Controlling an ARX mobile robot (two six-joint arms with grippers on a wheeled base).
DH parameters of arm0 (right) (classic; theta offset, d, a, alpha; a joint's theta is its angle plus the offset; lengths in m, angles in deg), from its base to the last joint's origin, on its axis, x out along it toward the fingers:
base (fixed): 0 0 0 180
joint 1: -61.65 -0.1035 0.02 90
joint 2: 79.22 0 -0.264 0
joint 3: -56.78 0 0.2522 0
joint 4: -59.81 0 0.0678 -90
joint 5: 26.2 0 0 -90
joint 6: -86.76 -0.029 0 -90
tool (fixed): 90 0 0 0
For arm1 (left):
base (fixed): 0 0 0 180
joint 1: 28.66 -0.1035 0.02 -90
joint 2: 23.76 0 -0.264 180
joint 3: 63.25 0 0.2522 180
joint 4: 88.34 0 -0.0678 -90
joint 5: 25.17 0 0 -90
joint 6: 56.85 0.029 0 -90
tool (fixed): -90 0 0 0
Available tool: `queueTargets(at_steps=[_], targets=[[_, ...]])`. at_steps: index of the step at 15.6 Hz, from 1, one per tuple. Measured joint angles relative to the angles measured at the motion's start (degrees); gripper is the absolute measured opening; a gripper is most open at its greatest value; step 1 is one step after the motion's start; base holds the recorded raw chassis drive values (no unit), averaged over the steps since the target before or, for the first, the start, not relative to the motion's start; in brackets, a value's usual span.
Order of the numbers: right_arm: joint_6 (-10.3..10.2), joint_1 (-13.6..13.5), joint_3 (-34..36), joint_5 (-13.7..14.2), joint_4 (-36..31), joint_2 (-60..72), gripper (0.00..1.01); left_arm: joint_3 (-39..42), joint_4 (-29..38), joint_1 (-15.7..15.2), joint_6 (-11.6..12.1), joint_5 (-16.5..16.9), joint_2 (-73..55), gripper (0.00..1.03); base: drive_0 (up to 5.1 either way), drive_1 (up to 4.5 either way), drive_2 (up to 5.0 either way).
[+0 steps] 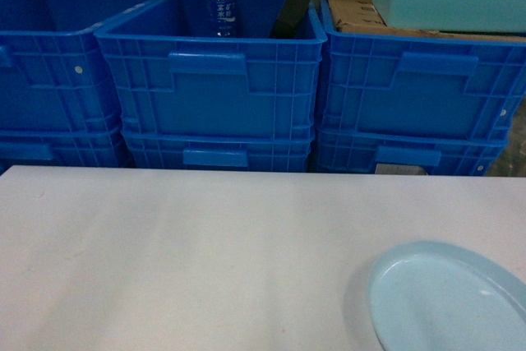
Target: Place blue tray on left shelf second layer neatly
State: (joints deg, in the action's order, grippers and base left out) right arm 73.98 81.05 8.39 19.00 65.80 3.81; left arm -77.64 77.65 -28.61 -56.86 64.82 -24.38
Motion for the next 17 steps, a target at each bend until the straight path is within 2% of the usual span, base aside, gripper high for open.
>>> queueTargets(at_steps=[1, 2, 4, 5, 6, 7, 8, 12, 17], targets=[[2.56, 0.68, -0.81, -0.04, 0.90, 2.82, 0.98, 0.00, 0.02, 0.00, 0.00, -0.02, 0.00, 0.98, 0.0, 0.00, 0.0], [4.20, 0.98, -0.87, 0.44, 0.94, 5.07, 0.98, 0.00, 0.00, 0.00, 0.00, 0.00, 0.00, 0.98, 0.0, 0.00, 0.0], [6.38, 1.25, -0.81, 0.61, 0.31, 8.28, 0.98, 0.00, 0.00, 0.00, 0.00, 0.00, 0.00, 0.98, 0.0, 0.00, 0.0], [6.67, 1.20, -0.74, 0.59, -0.72, 8.98, 0.98, 0.00, 0.02, 0.00, 0.00, -0.02, 0.00, 0.98, 0.0, 0.00, 0.0], [6.67, 0.72, -0.55, 0.74, -2.56, 9.97, 0.98, 0.00, 0.00, 0.00, 0.00, 0.00, 0.00, 0.98, 0.0, 0.00, 0.0], [5.03, -1.29, 1.16, 3.61, -7.82, 14.38, 0.98, 0.00, 0.02, 0.00, 0.00, 0.00, 0.00, 0.98, 0.0, 0.00, 0.0], [3.34, -1.33, 2.16, 5.33, -11.23, 18.27, 0.98, 0.00, 0.00, 0.00, 0.00, 0.00, 0.00, 0.98, 0.0, 0.00, 0.0], [2.89, -1.14, 4.87, 5.97, -14.12, 21.07, 0.98, 0.00, 0.00, 0.00, 0.00, -0.02, 0.00, 0.98, 0.0, 0.00, 0.0], [1.27, -2.64, 6.95, 6.45, -18.16, 23.93, 0.98, 0.00, 0.02, 0.00, 0.00, -0.02, 0.00, 0.98, 0.0, 0.00, 0.0]])
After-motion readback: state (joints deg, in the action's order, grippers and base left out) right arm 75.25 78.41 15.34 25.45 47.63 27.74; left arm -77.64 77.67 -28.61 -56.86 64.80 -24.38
